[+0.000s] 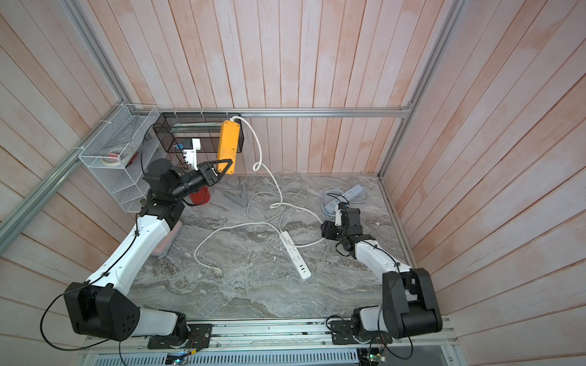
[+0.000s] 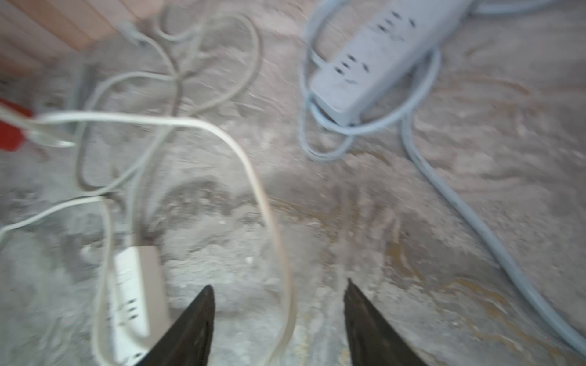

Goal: Wrap the cord around the power strip
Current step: Adjust the power cord at the center of the board.

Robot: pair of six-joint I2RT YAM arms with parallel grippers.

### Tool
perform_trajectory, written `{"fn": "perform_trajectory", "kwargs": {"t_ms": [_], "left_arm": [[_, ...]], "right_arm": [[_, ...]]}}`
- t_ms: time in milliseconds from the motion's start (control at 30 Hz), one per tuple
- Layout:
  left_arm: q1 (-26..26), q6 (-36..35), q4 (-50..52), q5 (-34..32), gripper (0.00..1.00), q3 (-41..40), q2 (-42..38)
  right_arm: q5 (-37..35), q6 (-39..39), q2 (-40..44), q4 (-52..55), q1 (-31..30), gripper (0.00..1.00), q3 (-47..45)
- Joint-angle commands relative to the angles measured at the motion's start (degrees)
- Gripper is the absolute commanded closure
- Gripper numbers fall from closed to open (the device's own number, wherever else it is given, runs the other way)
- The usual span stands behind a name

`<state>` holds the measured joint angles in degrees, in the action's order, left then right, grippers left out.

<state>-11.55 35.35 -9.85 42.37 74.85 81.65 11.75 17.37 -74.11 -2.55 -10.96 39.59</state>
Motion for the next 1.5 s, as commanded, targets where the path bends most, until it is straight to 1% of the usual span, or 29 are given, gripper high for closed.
{"fn": "perform_trajectory", "kwargs": {"t_ms": [0,100,167,233,333,467,533,633,667,767,800,933,1033,1067,1100,1167,1267,1300,1333,1367,1433,1467], "left_arm": [[-2.8,-3.3,-1.3,3.8,1.0,3.0,0.8],[-4.5,-2.6,-1.2,4.2,1.0,4.1,1.2],[-5.6,-2.0,-1.0,4.1,1.0,5.2,1.3],[-6.8,-1.5,-0.6,3.8,1.0,6.3,1.2],[-8.2,-0.8,0.2,3.3,1.0,7.4,0.7],[-8.6,0.7,-0.2,3.1,1.0,7.4,0.0],[-8.6,1.6,-0.8,3.2,1.0,7.3,-0.3],[-8.6,2.9,-1.7,2.9,1.0,6.8,-0.4],[-8.6,3.4,-2.3,2.9,1.0,6.5,-0.4],[-8.3,5.5,-4.3,1.7,1.0,5.2,-0.7],[-8.0,6.6,-5.2,1.7,1.0,4.8,-0.7],[-7.1,8.2,-6.1,1.9,1.0,4.2,-0.1],[-6.8,7.5,-5.8,1.9,1.0,4.3,0.5],[-6.6,6.4,-4.8,1.7,1.0,4.5,0.5],[-6.4,4.0,-2.5,1.2,1.0,5.3,0.8],[-5.7,-3.0,4.0,-1.4,1.0,7.4,1.1],[-6.3,-17.7,16.8,-10.1,1.0,11.4,2.7],[-6.6,-22.2,20.3,-14.1,1.0,12.3,3.3],[-6.8,-26.6,22.5,-17.5,1.0,12.4,3.9],[-7.0,-29.8,23.5,-19.8,1.0,12.2,4.3],[-7.4,-36.2,25.4,-25.5,1.0,11.5,5.5],[-7.5,-38.8,25.7,-26.4,1.0,11.0,6.0]], "right_arm": [[5.7,-2.6,5.2,-11.3,-0.6,0.19,0.2],[5.9,-4.6,4.7,-18.6,-5.0,0.14,1.7],[4.2,-5.5,2.1,-24.1,-8.6,0.13,2.6],[1.7,-6.0,-1.5,-31.9,-12.1,0.11,2.9],[-1.4,-6.5,-7.6,-42.8,-15.4,0.11,3.8],[-5.1,-4.7,-16.4,-54.0,-16.0,0.11,6.9],[-5.9,-4.6,-20.9,-57.3,-16.2,0.11,10.1],[-8.1,-5.4,-26.5,-60.3,-16.6,0.15,14.7],[-8.3,-5.6,-28.0,-61.6,-16.7,0.18,15.6],[-7.3,-5.9,-31.8,-63.8,-17.0,0.4,18.2],[-6.3,-6.1,-32.7,-63.8,-17.2,0.48,19.1],[-6.6,-7.4,-33.7,-62.4,-17.9,0.82,19.7],[-7.6,-11.0,-32.4,-59.0,-18.7,0.97,19.0],[-7.8,-12.0,-31.6,-57.0,-18.8,1.0,18.8],[-8.1,-13.5,-30.5,-53.8,-19.1,1.0,18.7],[-8.8,-17.1,-28.2,-47.9,-20.0,1.0,18.0],[-10.7,-22.1,-24.1,-37.1,-21.9,1.0,17.0],[-12.1,-24.4,-23.0,-32.3,-22.8,1.0,17.6],[-13.9,-27.0,-22.0,-25.8,-24.1,1.0,18.6],[-15.6,-29.2,-21.0,-21.6,-25.2,1.0,18.8],[-19.9,-33.4,-18.3,-14.4,-27.9,1.0,17.9],[-21.3,-34.8,-17.0,-12.0,-28.8,1.0,17.5]]}}
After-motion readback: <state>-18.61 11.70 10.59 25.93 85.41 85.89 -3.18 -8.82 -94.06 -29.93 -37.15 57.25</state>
